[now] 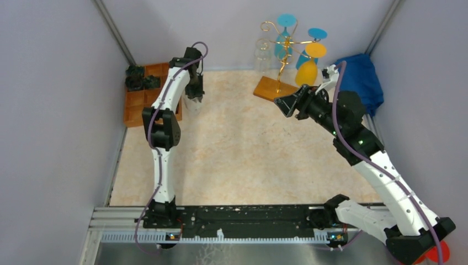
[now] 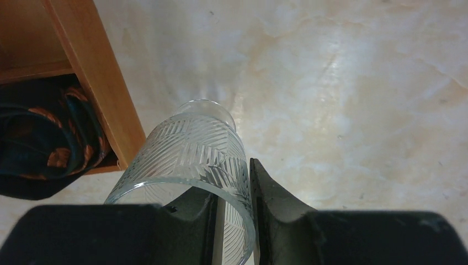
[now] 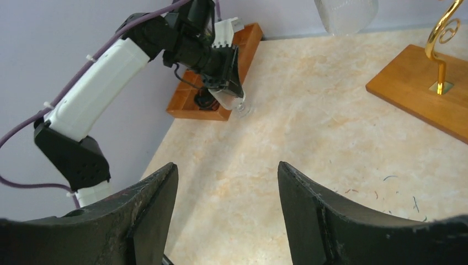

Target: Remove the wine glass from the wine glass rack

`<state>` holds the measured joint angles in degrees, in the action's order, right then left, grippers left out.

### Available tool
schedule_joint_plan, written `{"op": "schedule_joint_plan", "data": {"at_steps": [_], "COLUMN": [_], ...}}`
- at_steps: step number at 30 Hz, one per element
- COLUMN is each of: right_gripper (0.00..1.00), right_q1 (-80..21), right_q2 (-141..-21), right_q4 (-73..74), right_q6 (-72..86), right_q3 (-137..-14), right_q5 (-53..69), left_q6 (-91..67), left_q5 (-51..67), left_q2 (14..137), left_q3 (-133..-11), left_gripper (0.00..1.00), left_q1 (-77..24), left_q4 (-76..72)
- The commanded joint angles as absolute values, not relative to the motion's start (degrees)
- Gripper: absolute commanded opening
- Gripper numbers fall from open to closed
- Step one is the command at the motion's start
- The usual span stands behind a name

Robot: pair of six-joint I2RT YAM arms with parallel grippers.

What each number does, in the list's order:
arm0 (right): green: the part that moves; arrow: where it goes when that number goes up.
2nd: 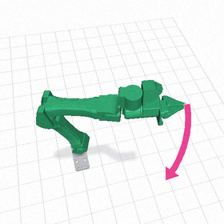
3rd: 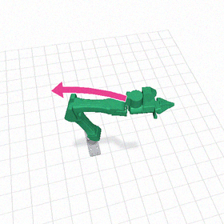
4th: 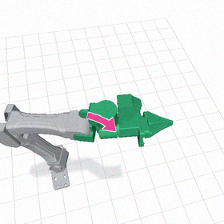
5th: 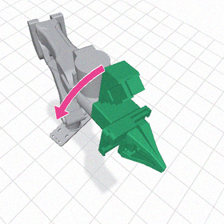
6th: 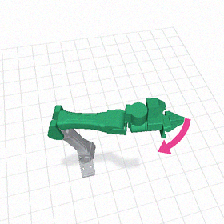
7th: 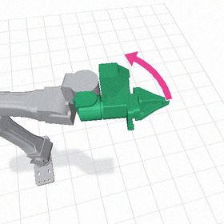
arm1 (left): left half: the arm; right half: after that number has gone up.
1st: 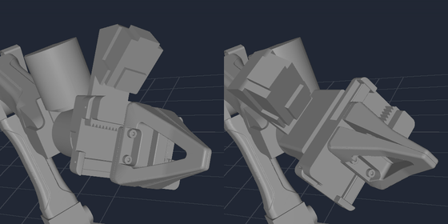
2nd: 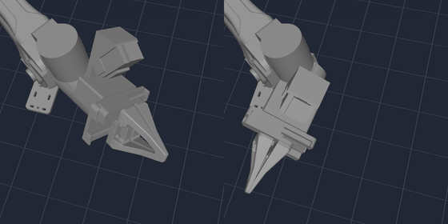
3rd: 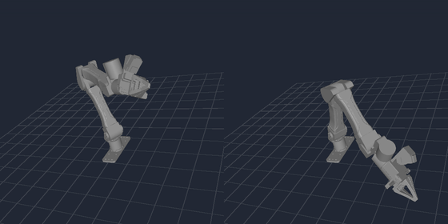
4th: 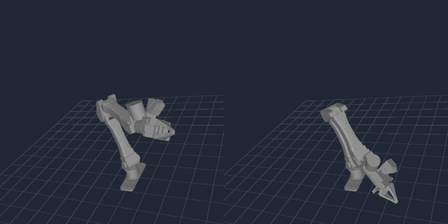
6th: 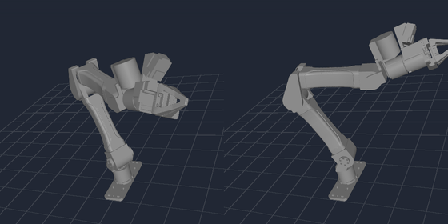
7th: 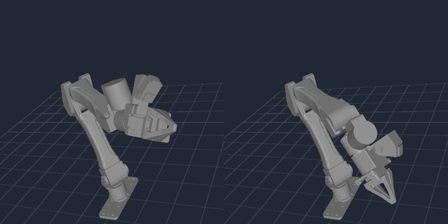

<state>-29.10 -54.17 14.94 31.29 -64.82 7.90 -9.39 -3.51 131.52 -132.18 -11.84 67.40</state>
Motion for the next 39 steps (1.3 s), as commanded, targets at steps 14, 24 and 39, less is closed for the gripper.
{"op": "schedule_joint_plan", "data": {"at_steps": [14, 24, 39], "right_gripper": [0.7, 0.84, 0.85], "right_q1": [-29.39, -29.42, -29.43], "right_q2": [-55.78, -57.63, -56.99], "right_q4": [4.31, 0.53, -0.59], "right_q6": [30.78, 32.84, 32.94], "right_q3": [-60.62, -58.98, -60.53], "right_q5": [12.24, 15.84, 15.75], "left_q6": [-14.25, -14.72, -14.99], "left_q5": [-7.1, -11.15, -3.55], "left_q2": [132.72, 124.49, 107.63], "left_q3": [-121.4, -121.46, -125.11], "left_gripper": [0.2, 0.41, 0.46], "left_q1": [-11.19, -11.99, -17.46], "left_q4": [59.6, 61.6, 54.43]}}
